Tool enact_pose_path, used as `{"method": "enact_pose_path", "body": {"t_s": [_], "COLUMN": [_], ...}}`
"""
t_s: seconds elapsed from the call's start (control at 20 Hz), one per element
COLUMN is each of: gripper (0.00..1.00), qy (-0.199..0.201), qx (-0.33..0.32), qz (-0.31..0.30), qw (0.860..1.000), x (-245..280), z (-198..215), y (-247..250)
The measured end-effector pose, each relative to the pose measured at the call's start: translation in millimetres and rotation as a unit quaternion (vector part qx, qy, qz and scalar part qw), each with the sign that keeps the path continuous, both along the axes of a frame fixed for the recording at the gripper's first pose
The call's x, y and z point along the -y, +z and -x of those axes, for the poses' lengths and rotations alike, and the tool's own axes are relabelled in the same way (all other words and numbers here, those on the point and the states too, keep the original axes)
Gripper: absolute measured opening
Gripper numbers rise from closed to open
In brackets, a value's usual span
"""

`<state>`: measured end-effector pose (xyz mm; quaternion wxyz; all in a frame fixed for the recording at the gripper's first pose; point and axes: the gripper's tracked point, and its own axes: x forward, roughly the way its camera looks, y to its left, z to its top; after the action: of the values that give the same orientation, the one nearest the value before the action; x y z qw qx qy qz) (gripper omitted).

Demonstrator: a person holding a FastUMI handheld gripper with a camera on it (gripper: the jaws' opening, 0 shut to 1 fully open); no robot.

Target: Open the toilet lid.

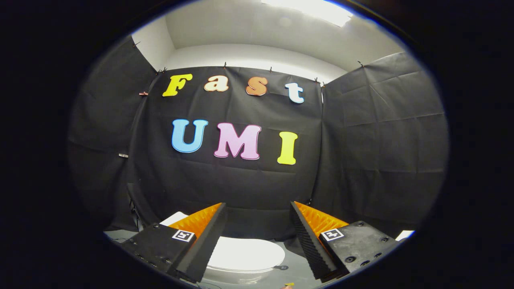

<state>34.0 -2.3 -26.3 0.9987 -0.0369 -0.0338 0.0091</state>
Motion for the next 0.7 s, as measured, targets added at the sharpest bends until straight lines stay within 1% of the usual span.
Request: {"method": "enact_pose_path", "body": {"t_s": [0.3,0.5,0.7], "gripper": [0.98,0.98,0.98], "qy": [0.002,0.008,0.02], "qx": [-0.001,-0.026,-0.057], "qz": [-0.01,0.001,-0.017], "qw": [1.0,1.0,0.998], "x": [9.7,19.3,34.0], "z": [-24.0,-40.4,-56.0], "y": [-49.4,-97.1,-155.0]}}
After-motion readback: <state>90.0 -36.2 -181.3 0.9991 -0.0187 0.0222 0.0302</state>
